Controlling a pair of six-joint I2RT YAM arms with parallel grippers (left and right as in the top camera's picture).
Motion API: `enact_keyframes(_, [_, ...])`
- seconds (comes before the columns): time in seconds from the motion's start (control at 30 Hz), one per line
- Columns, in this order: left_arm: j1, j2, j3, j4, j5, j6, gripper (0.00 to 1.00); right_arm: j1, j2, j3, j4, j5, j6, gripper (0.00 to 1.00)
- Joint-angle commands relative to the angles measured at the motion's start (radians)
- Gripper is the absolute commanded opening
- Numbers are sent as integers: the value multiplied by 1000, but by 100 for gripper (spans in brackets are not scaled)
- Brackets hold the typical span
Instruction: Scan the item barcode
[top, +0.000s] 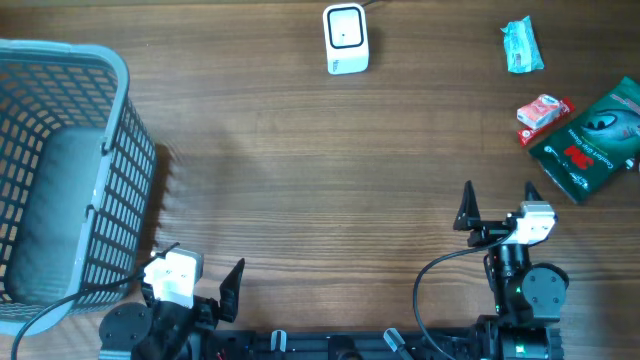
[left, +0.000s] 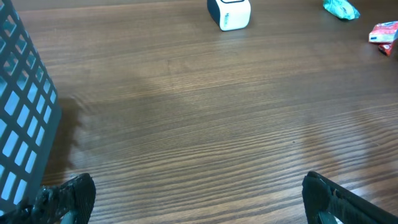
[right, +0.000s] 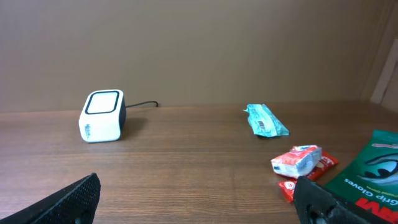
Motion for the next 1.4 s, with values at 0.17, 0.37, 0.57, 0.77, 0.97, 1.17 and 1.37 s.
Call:
enact_keyframes(0.17, [0,-5,0,2,12,-9,100,0,2,0,3,25,8,100])
enact_keyframes(0.37, [0,-5,0,2,12,-9,100,0,2,0,3,25,8,100])
enact_keyframes(0.57, [0,-5,0,2,12,-9,100,0,2,0,3,25,8,100])
enact_keyframes(0.77, [0,-5,0,2,12,-9,100,0,2,0,3,25,8,100])
enact_keyframes(0.97, [0,-5,0,34,39,-9,100,0,2,0,3,25,8,100])
enact_keyframes(1.17, [10,-5,-95,327,-46,10,100,0,2,0,3,25,9,100])
enact_keyframes(1.37, [49,-5,-410,839,-41,-33,100,0,2,0,3,25,8,100])
